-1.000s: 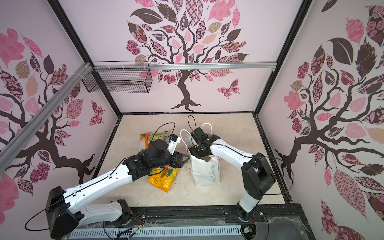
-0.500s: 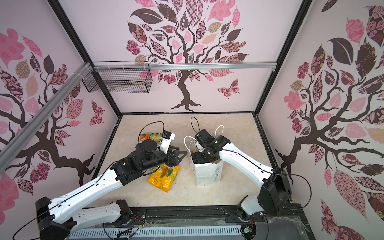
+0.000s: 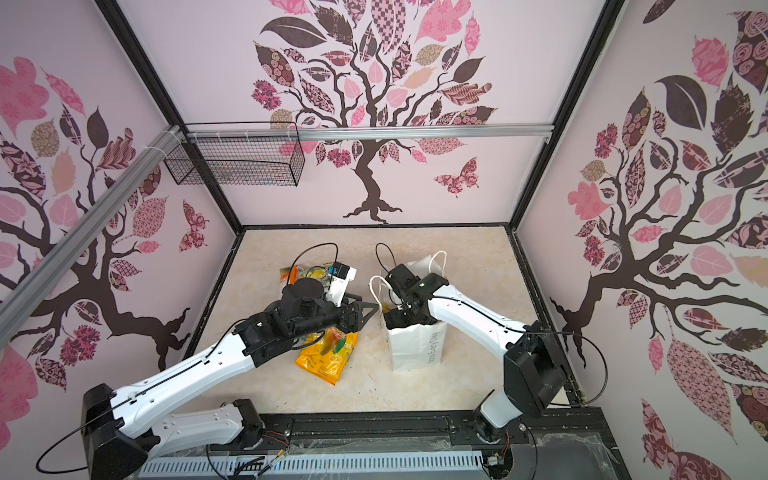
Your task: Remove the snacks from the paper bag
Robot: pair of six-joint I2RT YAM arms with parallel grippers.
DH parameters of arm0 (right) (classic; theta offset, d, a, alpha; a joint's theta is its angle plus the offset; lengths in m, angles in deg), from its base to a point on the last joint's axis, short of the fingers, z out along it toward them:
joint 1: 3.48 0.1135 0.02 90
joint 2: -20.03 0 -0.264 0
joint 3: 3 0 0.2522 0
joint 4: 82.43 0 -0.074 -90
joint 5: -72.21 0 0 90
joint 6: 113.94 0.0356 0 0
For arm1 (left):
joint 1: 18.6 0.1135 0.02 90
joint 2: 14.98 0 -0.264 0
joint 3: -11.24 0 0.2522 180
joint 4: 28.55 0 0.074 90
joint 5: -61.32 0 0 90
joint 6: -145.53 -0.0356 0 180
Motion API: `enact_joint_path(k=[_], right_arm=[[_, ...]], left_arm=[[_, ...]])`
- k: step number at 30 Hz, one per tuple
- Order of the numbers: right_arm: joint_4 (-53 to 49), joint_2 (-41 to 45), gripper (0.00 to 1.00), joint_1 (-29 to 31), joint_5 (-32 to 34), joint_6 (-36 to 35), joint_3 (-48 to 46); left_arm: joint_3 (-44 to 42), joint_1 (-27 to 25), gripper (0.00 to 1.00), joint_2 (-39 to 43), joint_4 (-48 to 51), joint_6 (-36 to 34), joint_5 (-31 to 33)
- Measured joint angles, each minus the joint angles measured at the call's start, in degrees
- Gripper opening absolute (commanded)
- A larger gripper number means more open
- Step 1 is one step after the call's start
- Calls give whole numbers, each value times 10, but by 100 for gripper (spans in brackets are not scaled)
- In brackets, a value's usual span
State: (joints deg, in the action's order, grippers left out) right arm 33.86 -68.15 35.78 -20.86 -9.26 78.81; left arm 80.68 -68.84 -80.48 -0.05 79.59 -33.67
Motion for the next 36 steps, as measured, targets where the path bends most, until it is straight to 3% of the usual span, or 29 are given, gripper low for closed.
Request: enact_joint_path(k=[12,17,22,28,36], right_arm=[[95,-107,99,0,-27,2,-79],[111,-108,82,0,-18,7,-89],[121,-107,51,-2,-8,8,-92],[124,-97,28,-2,-6,14,-91],[104,-66,13,0,3,18,-79]], left_arm=[[-14,0,73,21,-1,-3,9],[-14,0,74,21,-1,-3,11],[-14,0,75,21,-1,-3,13],[-15,0,75,21,-1,-3,13],[-15,0,78,21,3,-1,31]])
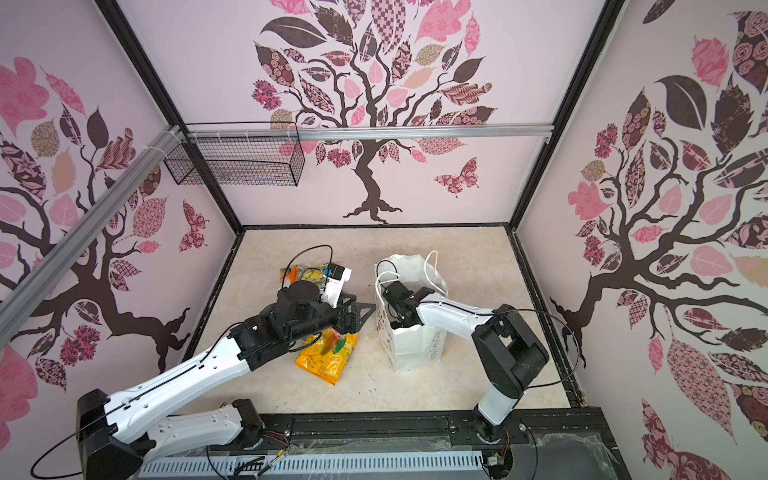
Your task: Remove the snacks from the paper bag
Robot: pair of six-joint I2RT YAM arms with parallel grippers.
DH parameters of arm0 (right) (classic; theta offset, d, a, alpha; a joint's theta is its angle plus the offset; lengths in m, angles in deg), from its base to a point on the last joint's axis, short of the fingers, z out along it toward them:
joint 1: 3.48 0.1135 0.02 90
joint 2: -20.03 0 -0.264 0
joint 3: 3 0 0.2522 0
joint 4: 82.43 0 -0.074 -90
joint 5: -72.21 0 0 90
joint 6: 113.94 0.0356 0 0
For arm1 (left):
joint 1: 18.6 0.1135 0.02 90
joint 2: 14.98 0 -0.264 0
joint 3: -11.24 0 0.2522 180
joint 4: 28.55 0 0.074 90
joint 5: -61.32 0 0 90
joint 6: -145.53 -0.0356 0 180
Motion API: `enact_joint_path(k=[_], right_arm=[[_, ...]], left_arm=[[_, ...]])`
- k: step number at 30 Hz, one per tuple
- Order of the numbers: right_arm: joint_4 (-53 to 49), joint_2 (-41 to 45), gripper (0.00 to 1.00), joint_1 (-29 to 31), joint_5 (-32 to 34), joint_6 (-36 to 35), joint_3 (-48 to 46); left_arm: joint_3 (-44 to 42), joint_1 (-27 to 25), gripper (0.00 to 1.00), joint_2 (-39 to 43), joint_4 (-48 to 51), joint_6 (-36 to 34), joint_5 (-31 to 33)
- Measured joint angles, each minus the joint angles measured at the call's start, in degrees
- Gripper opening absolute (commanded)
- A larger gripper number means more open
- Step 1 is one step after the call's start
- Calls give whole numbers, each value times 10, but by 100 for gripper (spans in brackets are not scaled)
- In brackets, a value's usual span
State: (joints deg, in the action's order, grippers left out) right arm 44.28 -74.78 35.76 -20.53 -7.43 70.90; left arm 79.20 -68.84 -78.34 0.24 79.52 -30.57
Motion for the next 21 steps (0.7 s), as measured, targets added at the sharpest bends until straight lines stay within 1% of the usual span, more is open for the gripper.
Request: enact_joint_path(k=[4,10,21], right_arm=[[-13,24,8,0,4,0,17],[-27,63,8,0,10,2,48],[-62,80,7,0,32,2,93]], left_arm=[[0,0,79,0,3,2,7],[0,0,80,0,3,2,12],[0,0,82,11,5,2,12]])
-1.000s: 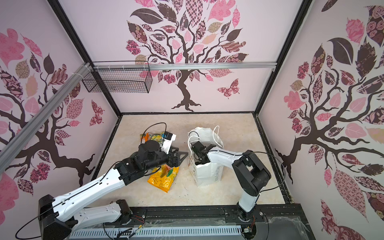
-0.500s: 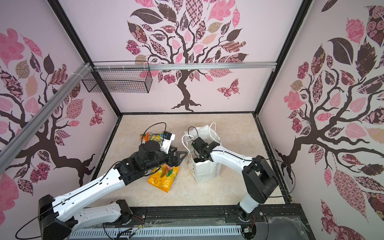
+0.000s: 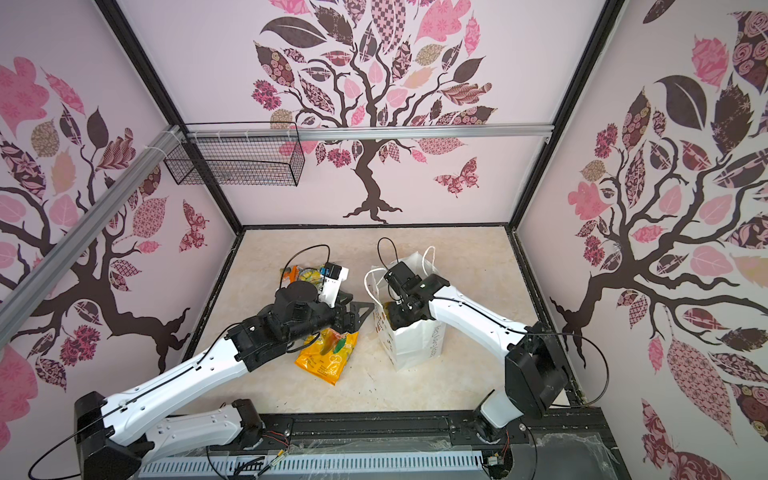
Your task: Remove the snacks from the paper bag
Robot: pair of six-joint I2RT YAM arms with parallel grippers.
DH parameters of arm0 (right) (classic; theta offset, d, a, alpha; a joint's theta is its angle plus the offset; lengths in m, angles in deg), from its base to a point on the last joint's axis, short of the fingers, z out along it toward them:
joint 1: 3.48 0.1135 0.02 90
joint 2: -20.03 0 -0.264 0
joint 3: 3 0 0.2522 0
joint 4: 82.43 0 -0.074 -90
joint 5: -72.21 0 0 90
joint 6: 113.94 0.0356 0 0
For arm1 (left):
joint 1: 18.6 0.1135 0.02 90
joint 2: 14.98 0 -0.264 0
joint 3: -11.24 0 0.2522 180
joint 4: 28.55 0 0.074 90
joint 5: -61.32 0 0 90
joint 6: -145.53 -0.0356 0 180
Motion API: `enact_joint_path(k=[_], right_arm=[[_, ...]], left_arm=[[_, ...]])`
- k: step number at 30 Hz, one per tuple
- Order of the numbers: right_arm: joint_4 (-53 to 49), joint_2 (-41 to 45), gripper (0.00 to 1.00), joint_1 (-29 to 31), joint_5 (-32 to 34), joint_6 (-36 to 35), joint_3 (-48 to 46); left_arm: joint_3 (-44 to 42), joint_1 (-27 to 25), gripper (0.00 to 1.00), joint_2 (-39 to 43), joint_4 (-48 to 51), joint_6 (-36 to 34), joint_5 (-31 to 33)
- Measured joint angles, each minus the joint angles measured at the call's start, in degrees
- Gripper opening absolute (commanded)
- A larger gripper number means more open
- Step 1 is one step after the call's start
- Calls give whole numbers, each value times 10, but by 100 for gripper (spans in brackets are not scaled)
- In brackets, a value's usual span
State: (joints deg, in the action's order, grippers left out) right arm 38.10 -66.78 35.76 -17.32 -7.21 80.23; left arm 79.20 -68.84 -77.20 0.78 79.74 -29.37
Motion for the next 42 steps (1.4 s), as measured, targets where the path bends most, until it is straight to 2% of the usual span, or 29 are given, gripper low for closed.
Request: enact_joint_path(k=[6,17,33,42], right_arm=[[-7,24,6,-2,16,0,41],[-14,51,5,-14,37,2,109],[-34,93,4,-15,90,1,237],[-26,112,5,-7,101,2,317]], left_arm=[[0,0,84,9,1,0,0],[0,0,95,42,14,-4,0],[5,0,97,87,38,-5,7],[65,0,96,91,55,4,38]])
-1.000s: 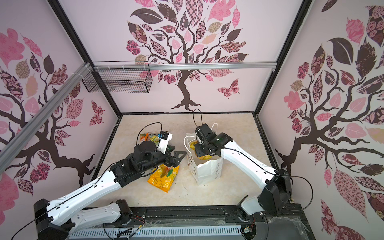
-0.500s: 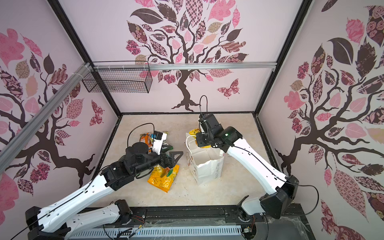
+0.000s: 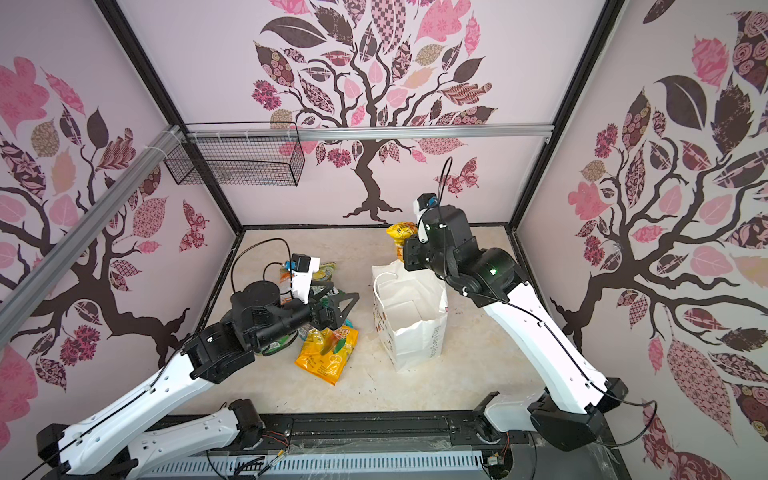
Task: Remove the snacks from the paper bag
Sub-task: 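Lift the yellow packet out of the bag with the right gripper, then grasp the yellow packet with the left gripper while the right gripper releases it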
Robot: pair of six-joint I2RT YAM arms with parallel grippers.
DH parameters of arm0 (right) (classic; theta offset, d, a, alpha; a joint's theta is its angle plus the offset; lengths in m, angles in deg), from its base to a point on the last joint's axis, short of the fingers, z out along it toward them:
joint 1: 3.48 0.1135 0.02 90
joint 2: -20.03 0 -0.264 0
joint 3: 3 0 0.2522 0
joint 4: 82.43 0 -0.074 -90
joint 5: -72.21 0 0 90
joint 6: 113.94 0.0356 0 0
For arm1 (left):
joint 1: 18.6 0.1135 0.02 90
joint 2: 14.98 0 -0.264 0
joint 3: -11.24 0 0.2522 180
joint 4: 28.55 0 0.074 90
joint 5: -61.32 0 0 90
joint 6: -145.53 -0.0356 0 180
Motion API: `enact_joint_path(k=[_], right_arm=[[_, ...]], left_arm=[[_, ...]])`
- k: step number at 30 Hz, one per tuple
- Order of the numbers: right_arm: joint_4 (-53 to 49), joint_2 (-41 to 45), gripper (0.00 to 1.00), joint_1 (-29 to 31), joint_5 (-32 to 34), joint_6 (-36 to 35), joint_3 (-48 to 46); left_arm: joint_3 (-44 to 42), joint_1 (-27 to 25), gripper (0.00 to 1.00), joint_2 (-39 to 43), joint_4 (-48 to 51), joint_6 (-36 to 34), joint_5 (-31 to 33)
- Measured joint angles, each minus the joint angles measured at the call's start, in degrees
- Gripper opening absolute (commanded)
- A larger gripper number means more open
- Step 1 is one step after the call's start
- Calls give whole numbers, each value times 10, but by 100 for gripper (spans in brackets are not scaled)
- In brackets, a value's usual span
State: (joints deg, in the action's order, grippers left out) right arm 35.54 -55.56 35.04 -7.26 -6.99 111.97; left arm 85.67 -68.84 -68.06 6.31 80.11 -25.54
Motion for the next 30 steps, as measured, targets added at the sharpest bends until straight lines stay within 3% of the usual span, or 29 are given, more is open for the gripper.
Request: enact_joint_path(k=[7,20,25,30], right_arm=[[4,-6,6,70,-10,-2,58],[5,-49,6,130,-45,-2,72],[10,-49,6,141,-61,-2,71],[26,-49,8,146,-86,-2,52]], left_arm=[[63,0,96,0,6,4,34],[137,0,95,-24,-33,-13,69],[143,0,91,-54,-48,-12,54],[143,0,79,-78,-47,-9,33]])
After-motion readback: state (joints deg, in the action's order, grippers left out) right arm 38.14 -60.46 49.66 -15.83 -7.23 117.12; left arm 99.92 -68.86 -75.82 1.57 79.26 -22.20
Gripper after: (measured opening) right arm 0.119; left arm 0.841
